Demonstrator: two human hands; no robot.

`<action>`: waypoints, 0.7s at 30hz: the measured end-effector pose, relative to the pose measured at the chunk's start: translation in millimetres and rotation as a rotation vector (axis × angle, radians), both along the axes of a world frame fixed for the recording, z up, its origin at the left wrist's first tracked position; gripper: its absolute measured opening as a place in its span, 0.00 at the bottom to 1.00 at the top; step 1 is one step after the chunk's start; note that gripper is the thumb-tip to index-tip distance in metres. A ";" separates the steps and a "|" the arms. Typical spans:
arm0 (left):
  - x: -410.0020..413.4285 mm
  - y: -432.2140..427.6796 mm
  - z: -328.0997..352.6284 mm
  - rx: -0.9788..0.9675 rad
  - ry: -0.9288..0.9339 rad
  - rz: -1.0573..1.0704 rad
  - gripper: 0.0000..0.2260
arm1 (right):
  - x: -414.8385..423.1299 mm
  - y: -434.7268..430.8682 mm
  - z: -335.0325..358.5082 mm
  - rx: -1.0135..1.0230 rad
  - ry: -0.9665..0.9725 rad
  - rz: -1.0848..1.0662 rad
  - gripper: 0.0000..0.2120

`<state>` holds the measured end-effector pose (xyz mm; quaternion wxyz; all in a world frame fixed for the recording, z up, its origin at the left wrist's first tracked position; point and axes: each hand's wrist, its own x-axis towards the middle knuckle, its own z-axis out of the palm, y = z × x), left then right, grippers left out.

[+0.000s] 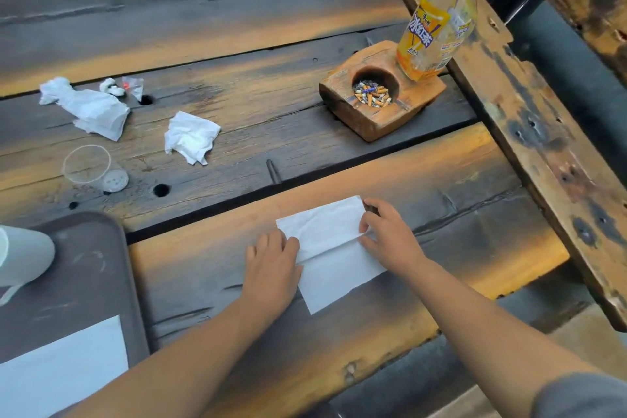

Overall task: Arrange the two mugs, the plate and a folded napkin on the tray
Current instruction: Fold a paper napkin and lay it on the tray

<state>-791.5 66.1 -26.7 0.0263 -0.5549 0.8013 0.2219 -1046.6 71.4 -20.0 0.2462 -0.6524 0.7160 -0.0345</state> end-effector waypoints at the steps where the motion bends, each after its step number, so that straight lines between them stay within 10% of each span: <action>1: -0.4 1.1 0.0 -0.003 -0.006 -0.001 0.11 | 0.4 -0.2 0.5 -0.002 0.005 0.006 0.05; 21: 12.7 13.6 12.4 0.020 0.081 0.031 0.05 | 9.0 23.3 43.2 -0.096 -0.051 0.042 0.01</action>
